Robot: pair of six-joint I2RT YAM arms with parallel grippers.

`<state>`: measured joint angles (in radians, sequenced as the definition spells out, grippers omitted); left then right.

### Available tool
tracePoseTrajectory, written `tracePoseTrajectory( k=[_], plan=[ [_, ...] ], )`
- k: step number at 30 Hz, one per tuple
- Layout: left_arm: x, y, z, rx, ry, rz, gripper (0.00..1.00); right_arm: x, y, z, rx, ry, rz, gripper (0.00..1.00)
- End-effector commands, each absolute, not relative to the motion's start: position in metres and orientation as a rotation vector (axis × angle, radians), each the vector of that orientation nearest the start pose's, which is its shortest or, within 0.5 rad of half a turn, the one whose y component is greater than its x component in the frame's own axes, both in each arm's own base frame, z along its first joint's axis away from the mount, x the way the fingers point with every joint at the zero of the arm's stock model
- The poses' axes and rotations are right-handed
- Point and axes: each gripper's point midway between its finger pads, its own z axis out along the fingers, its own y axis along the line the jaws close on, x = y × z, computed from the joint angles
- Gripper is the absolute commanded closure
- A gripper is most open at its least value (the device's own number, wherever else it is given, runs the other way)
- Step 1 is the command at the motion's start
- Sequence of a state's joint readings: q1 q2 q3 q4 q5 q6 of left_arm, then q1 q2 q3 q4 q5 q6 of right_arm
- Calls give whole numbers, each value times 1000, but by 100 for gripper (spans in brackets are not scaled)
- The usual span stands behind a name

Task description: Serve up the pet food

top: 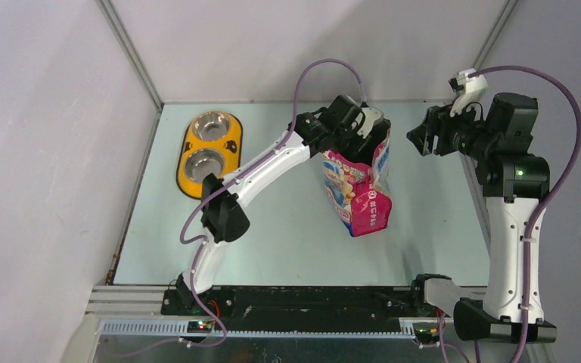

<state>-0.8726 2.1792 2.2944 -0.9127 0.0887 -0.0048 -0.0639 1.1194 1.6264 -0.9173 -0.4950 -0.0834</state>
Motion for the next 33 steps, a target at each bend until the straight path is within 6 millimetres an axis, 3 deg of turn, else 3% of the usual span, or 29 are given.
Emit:
tracePoseTrajectory(
  k=[1,5,8,11,14,18,26,33],
  plan=[
    [284,-448,225,1052,2301,-883,100,289,63,396,-335,1906,408,39],
    [268,-456,255,954,2307,-1085,100,291,59,389,-316,1934,402,39],
    [271,-457,280,844,2292,-1178,100,294,56,383,-293,1959,407,39],
    [289,-446,294,724,2290,-1161,100,298,52,371,-261,1996,409,40],
    [305,-443,305,587,2296,-1261,100,297,46,342,-228,2068,413,41],
    [322,-440,323,474,2264,-1401,100,294,35,319,-223,2089,389,39],
    [359,-410,356,315,2172,-1423,100,294,31,314,-205,2081,372,37],
    [363,-393,371,242,2147,-1492,100,292,28,314,-202,2080,349,37]
  ],
)
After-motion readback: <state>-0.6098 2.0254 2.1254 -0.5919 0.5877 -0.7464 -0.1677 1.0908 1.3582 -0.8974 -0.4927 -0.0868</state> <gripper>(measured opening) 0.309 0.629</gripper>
